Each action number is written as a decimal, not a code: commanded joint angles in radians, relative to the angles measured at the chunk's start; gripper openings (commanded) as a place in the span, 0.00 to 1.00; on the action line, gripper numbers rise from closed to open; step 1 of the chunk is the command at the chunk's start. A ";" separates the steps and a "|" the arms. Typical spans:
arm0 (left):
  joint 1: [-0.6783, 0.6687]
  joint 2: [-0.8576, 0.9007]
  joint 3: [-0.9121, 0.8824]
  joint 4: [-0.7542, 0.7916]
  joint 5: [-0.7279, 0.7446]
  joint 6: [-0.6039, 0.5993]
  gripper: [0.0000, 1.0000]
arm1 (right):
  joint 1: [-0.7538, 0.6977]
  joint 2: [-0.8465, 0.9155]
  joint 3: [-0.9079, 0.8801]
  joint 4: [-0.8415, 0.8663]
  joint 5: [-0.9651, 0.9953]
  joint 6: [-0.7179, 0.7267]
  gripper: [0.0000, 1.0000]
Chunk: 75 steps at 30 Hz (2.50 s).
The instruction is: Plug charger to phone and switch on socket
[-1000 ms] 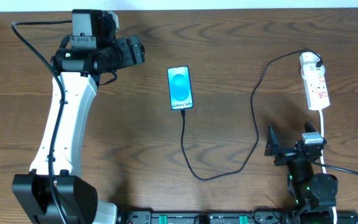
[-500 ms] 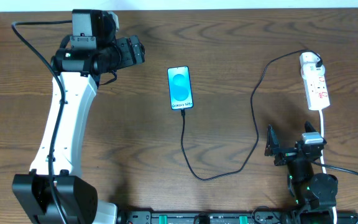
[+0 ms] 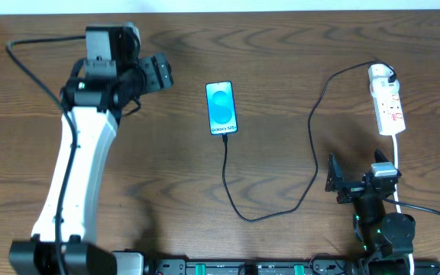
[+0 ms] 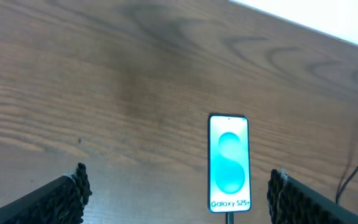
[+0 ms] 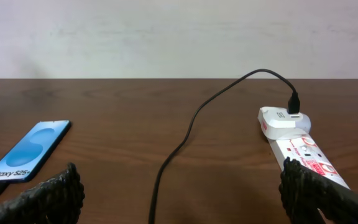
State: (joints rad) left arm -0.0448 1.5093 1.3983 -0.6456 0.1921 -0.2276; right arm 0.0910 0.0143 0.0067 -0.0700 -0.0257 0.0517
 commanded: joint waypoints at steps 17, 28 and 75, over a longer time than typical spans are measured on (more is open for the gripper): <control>0.001 -0.546 -0.746 0.573 -0.029 0.101 0.92 | 0.006 -0.009 -0.001 -0.005 0.005 0.003 0.99; 0.057 -0.888 -1.101 0.757 -0.029 0.100 0.92 | 0.006 -0.009 -0.001 -0.005 0.005 0.003 0.99; 0.068 -1.504 -1.394 0.583 -0.089 0.104 0.92 | 0.006 -0.009 -0.001 -0.005 0.005 0.003 0.99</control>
State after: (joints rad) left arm 0.0189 0.0109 0.0139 -0.0185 0.0978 -0.1333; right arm 0.0914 0.0120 0.0067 -0.0704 -0.0257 0.0517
